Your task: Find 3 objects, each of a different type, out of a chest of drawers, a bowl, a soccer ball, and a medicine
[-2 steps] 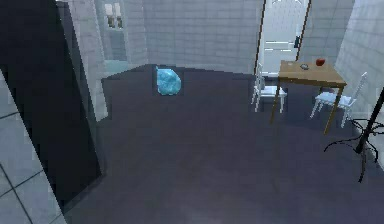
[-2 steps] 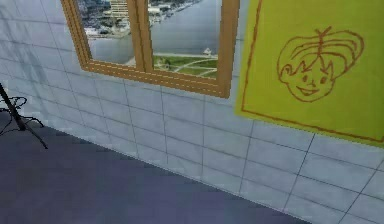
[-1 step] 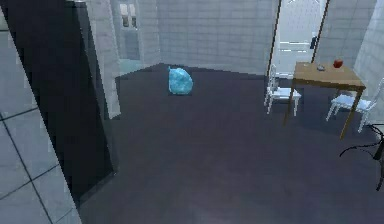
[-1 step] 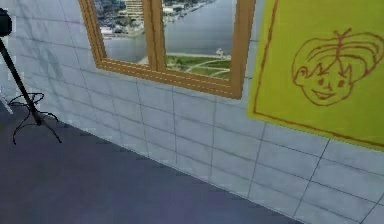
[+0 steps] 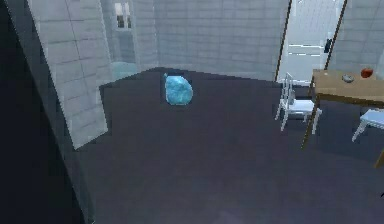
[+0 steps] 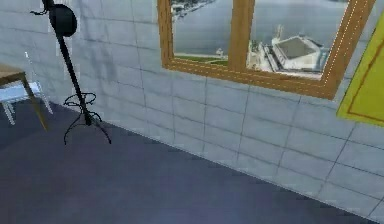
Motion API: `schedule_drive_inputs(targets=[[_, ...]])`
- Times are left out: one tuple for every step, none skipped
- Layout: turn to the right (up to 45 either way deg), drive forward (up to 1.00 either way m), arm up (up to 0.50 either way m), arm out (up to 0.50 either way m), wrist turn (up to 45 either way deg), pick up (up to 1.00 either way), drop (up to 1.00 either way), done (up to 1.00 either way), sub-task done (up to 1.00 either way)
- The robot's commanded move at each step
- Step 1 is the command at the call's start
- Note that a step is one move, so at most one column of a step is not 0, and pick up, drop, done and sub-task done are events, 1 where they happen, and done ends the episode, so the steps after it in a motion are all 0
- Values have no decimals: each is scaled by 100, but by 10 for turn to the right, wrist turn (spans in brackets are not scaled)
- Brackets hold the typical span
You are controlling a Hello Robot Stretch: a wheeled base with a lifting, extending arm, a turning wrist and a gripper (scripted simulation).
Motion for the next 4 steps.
schedule_drive_inputs(targets=[[-150,0,0,0,0,0,0,0,0],[0,100,0,0,0,0,0,0,0],[-30,0,0,0,0,0,0,0,0],[0,40,0,0,0,0,0,0,0]])
